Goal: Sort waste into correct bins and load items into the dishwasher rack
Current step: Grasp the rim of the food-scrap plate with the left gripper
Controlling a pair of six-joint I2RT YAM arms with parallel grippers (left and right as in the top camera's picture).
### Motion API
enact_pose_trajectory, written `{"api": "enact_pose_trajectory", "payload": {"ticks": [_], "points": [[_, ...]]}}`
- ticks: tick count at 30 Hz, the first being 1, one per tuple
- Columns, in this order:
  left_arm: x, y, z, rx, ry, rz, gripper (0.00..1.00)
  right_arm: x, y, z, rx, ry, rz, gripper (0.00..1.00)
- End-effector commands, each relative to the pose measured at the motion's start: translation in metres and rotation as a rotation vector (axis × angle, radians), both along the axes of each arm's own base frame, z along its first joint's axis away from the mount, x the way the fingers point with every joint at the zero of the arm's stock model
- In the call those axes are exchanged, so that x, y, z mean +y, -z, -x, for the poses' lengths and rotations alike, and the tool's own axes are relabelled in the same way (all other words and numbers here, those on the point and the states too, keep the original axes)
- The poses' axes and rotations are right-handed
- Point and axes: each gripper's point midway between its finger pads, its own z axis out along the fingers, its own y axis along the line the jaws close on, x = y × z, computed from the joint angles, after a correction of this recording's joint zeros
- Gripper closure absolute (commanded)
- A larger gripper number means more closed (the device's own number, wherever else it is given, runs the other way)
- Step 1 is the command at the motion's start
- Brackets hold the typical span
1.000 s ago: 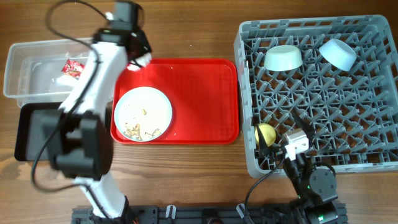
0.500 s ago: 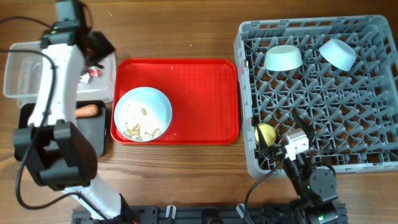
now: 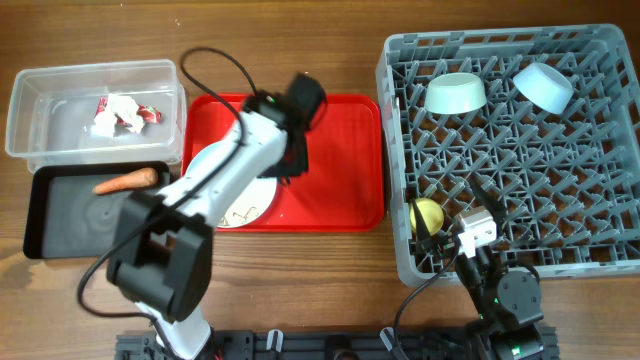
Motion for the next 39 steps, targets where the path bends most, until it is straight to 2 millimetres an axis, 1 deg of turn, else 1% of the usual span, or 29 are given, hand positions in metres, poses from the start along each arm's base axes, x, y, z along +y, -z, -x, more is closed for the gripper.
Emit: {"api": "enact_pose_trajectory", "payload": {"ticks": [1, 3, 5, 7, 9, 10, 14, 15, 18, 21, 25, 26, 28, 33, 36, 39], "points": [[0.005, 0.029, 0.002, -0.04, -0.035, -0.064, 0.69, -0.002, -0.002, 0.0, -0.011, 0.011, -0.001, 0.0], [0.001, 0.049, 0.001, -0.065, -0.027, -0.054, 0.72, -0.002, -0.002, 0.0, -0.012, 0.011, 0.0, 0.0], [0.004, 0.064, -0.002, -0.09, -0.033, -0.062, 0.75, -0.002, -0.002, 0.0, -0.012, 0.011, 0.0, 0.0], [0.009, 0.073, -0.006, -0.106, -0.034, -0.094, 0.76, -0.002, -0.002, 0.0, -0.011, 0.011, -0.001, 0.0], [0.01, 0.074, -0.007, -0.112, -0.034, -0.106, 0.8, -0.002, -0.002, 0.0, -0.012, 0.011, 0.0, 0.0], [0.011, 0.074, -0.008, -0.117, -0.034, -0.112, 0.81, -0.002, -0.002, 0.0, -0.011, 0.011, -0.001, 0.0], [0.024, 0.067, -0.018, -0.174, -0.031, -0.194, 0.79, -0.002, -0.002, 0.0, -0.012, 0.011, 0.0, 0.0], [0.023, 0.067, -0.021, -0.188, -0.033, -0.188, 0.8, -0.002, -0.002, 0.0, -0.011, 0.011, -0.001, 0.0], [0.006, 0.072, -0.031, -0.218, -0.036, -0.11, 0.85, -0.002, -0.002, 0.0, -0.011, 0.011, -0.001, 0.0], [0.001, 0.081, -0.028, -0.195, -0.03, -0.086, 0.95, -0.002, -0.002, 0.0, -0.011, 0.011, -0.001, 0.0], [0.006, 0.084, -0.019, -0.15, -0.022, -0.113, 0.96, -0.002, -0.002, 0.0, -0.011, 0.011, -0.001, 0.0], [0.009, 0.08, -0.014, -0.129, -0.017, -0.127, 0.96, -0.002, -0.002, 0.0, -0.011, 0.01, -0.001, 0.0], [0.012, 0.063, -0.012, -0.108, -0.011, -0.157, 0.96, -0.002, -0.002, 0.0, -0.012, 0.011, 0.0, 0.0], [0.01, 0.004, -0.014, -0.078, -0.005, -0.177, 0.96, -0.002, -0.002, 0.0, -0.011, 0.011, -0.001, 0.0], [0.005, -0.025, -0.013, -0.048, 0.06, -0.153, 0.96, -0.002, -0.002, 0.0, -0.011, 0.011, -0.001, 0.0], [0.001, -0.041, -0.009, -0.048, 0.082, -0.118, 0.96, -0.002, -0.002, 0.0, -0.011, 0.011, -0.001, 0.0]]}}
